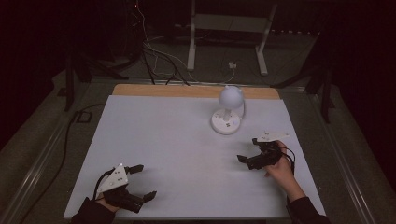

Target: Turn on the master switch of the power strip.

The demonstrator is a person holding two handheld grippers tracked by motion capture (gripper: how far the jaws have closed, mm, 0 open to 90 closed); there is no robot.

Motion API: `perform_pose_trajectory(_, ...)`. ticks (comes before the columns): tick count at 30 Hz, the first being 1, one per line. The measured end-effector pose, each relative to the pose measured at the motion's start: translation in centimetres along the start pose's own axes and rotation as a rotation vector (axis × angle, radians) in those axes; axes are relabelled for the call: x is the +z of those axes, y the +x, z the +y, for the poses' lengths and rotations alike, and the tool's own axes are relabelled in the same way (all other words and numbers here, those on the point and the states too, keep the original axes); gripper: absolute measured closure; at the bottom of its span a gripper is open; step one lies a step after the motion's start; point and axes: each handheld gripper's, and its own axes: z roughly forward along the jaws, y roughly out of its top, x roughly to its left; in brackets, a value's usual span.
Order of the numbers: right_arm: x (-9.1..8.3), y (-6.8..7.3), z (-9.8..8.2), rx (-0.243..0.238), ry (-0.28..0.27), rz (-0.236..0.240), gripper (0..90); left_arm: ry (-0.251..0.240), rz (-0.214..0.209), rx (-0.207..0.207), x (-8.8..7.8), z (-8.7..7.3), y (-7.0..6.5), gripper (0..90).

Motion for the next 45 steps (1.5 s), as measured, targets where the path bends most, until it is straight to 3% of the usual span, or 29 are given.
perform_pose_trajectory(10,-1.5,1.1,-2.3,0.003,0.0,-0.007,0.0,0.002,0.003,0.002,0.0,0.0,0.0,0.2)
perform_pose_trajectory(32,-4.9,1.9,-6.5,0.012,-0.014,-0.102,0.0,0.003,0.002,0.006,0.0,0.0,-0.1,0.2)
perform_pose_trajectory(45,-5.6,2.0,-8.3,0.041,0.033,-0.085,0.0,0.006,0.003,0.004,0.1,0.0,-0.1,0.2)
